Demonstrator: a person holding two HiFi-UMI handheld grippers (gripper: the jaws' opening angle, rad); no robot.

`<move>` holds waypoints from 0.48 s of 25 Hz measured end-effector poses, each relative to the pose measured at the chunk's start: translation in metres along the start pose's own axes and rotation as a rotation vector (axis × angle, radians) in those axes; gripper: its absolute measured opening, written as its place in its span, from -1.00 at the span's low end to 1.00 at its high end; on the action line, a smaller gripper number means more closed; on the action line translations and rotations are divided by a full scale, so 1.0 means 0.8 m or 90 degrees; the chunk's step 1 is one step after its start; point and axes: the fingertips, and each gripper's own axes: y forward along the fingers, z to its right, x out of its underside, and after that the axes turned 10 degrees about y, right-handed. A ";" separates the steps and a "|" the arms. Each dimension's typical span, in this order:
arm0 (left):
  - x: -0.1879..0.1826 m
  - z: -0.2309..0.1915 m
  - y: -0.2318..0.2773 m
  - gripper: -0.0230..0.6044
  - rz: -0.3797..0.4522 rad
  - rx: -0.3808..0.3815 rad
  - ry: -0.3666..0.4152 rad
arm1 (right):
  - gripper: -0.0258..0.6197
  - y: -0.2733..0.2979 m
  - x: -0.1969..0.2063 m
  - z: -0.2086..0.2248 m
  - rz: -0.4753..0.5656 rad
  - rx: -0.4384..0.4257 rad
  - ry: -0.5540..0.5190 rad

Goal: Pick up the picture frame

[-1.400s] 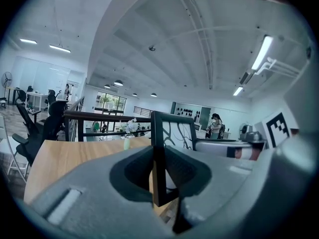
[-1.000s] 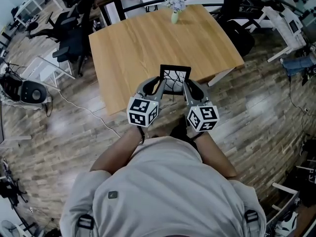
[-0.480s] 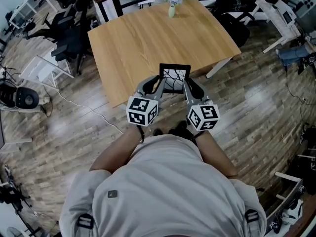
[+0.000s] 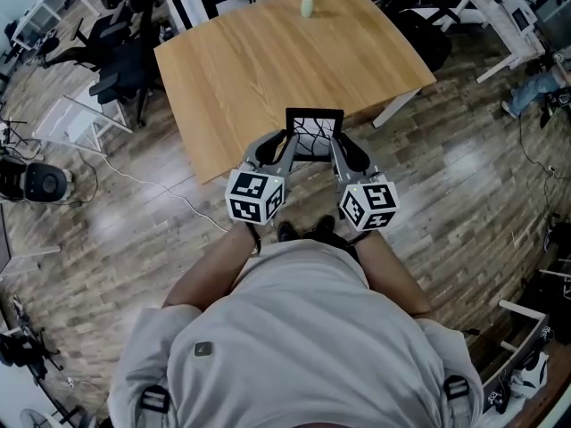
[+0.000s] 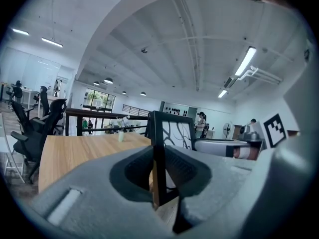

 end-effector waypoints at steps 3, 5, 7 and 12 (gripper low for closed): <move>0.005 0.009 -0.004 -0.69 -0.002 0.001 -0.001 | -0.69 -0.011 0.006 0.001 -0.001 0.000 0.000; 0.005 0.011 -0.005 -0.69 -0.001 0.001 -0.003 | -0.69 -0.013 0.005 0.000 -0.001 0.001 0.001; 0.005 0.012 -0.005 -0.69 -0.001 0.001 -0.004 | -0.69 -0.013 0.005 0.002 -0.002 0.002 0.003; 0.004 0.010 -0.008 -0.69 -0.003 -0.002 -0.009 | -0.69 -0.011 0.003 -0.002 -0.005 0.000 0.003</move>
